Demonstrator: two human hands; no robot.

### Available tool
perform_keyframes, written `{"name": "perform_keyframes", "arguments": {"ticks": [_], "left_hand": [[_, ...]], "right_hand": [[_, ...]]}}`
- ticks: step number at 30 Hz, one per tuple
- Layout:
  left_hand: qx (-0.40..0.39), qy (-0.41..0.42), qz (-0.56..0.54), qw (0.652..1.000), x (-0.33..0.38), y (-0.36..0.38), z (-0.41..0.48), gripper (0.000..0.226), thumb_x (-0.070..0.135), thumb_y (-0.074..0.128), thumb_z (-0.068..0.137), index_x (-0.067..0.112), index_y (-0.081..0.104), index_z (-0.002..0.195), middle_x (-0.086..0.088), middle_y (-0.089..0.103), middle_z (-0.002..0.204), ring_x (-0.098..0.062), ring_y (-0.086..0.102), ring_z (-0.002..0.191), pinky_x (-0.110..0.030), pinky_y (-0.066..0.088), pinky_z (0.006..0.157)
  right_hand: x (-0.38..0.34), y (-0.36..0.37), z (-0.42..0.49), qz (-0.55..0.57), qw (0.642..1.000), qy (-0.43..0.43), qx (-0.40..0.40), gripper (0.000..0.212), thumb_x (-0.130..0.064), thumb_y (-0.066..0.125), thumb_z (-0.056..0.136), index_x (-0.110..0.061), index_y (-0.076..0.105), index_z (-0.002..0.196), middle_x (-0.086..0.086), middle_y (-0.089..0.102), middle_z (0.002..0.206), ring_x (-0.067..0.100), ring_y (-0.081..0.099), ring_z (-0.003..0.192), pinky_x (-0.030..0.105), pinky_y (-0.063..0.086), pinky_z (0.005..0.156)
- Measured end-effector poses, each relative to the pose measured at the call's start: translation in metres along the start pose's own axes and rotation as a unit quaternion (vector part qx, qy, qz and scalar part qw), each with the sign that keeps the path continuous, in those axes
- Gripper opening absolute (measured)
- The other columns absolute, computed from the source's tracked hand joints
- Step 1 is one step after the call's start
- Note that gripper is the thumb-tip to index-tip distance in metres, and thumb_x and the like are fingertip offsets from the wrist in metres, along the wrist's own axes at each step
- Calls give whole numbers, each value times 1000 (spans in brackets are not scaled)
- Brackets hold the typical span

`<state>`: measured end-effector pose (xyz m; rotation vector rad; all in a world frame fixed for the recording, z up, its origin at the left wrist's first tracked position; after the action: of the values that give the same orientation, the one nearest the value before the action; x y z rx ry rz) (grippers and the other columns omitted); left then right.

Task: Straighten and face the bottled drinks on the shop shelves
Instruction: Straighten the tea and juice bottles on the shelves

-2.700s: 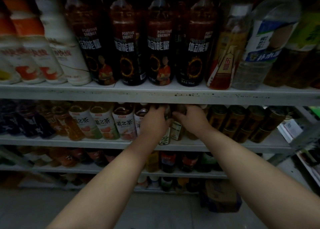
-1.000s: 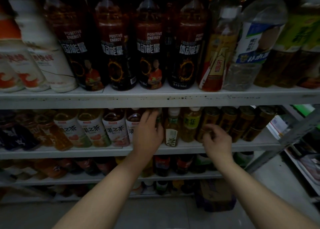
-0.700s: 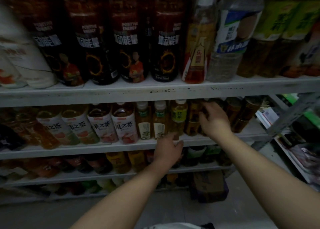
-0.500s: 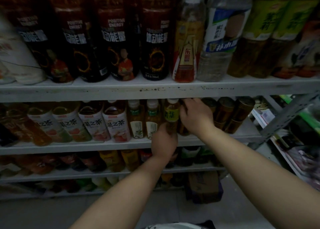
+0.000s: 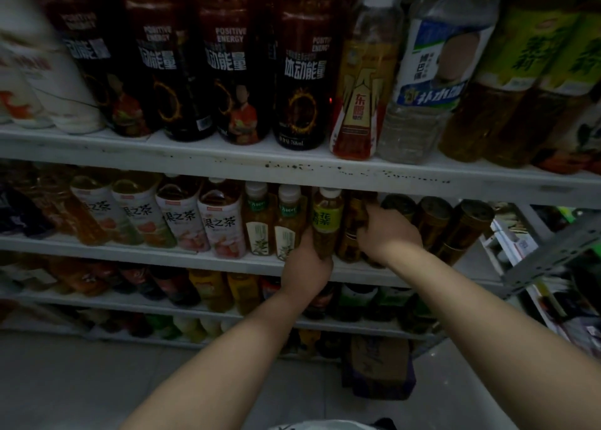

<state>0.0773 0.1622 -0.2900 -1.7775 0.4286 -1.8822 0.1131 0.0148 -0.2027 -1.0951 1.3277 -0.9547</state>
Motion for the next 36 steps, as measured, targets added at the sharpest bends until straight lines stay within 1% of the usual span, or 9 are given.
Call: {"name": "perform_keyframes", "arguments": {"ticks": [5, 11, 14, 17, 20, 25, 30, 34, 36], "left_hand": [[-50, -19, 26, 998, -4, 7, 9, 57, 24, 61, 85, 17, 38, 137, -7, 59, 120, -25, 57, 107, -23, 39, 81], [-54, -8, 32, 998, -8, 7, 12, 53, 22, 60, 86, 16, 41, 134, -8, 59, 119, -26, 56, 106, -23, 38, 81], [-34, 13, 39, 999, -8, 8, 10, 47, 19, 61, 86, 10, 45, 130, -11, 61, 114, -26, 57, 103, -25, 42, 81], [-22, 19, 40, 999, -9, 10, 6, 44, 21, 60, 87, 9, 49, 127, -12, 63, 111, -27, 60, 101, -35, 50, 85], [26, -14, 37, 999, -12, 8, 6, 44, 27, 58, 90, 12, 48, 130, -12, 65, 110, -28, 62, 99, -38, 52, 82], [65, -69, -2, 995, -2, 16, 10, 55, 38, 60, 88, 11, 39, 132, -15, 65, 108, -32, 63, 94, -33, 48, 71], [122, -125, 40, 984, -1, 11, 17, 38, 38, 58, 89, 10, 48, 113, -14, 67, 95, -32, 64, 84, -29, 38, 59], [136, -103, 54, 984, -4, 9, 12, 39, 41, 61, 87, 12, 52, 112, -11, 68, 91, -29, 65, 80, -32, 45, 60], [157, -65, 54, 984, -6, 1, 4, 40, 43, 63, 85, 14, 57, 112, -8, 69, 89, -27, 65, 77, -32, 49, 61]], "right_hand": [[12, -3, 0, 28, 999, -26, -5, 49, -32, 45, 86, -39, 35, 133, -8, 52, 86, 14, 52, 71, 26, 42, 53], [22, 4, -8, 30, 999, -30, -19, 69, -33, 47, 84, -48, 12, 141, -9, 54, 77, 11, 54, 65, 24, 40, 45], [17, -5, -9, 6, 999, -28, 33, 55, -34, 46, 85, -42, 27, 136, -9, 51, 77, 11, 51, 63, 24, 38, 44], [-9, -19, -5, -1, 991, -77, 114, 27, -37, 44, 88, -29, 48, 114, -8, 51, 79, 12, 48, 65, 25, 36, 47], [-38, -21, 2, 28, 983, -117, 136, 14, -38, 44, 92, -26, 50, 90, -7, 52, 75, 13, 48, 65, 24, 29, 48], [-54, -10, 15, 148, 974, -127, 116, 29, -37, 51, 94, -16, 60, 111, 5, 65, 104, 23, 60, 94, 23, 39, 73], [-54, -7, 23, 206, 966, -100, 120, 22, -27, 54, 94, -13, 63, 108, 7, 66, 102, 23, 59, 97, 22, 36, 75], [-53, -6, 17, 281, 947, -108, 112, 13, -23, 54, 95, -18, 62, 103, -4, 62, 92, 14, 58, 93, 23, 39, 80], [-51, -4, 16, 276, 949, -107, 106, 18, -25, 53, 95, -16, 61, 109, 0, 64, 98, 15, 57, 97, 22, 38, 83]]}}
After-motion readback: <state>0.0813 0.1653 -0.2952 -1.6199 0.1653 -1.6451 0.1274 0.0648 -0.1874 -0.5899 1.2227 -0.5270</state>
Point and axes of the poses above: each hand's wrist, its own z-axis towards the middle knuckle, its own y-axis out of the palm, x = y × z, the point moved 7 cm from there along z, towards the middle knuckle
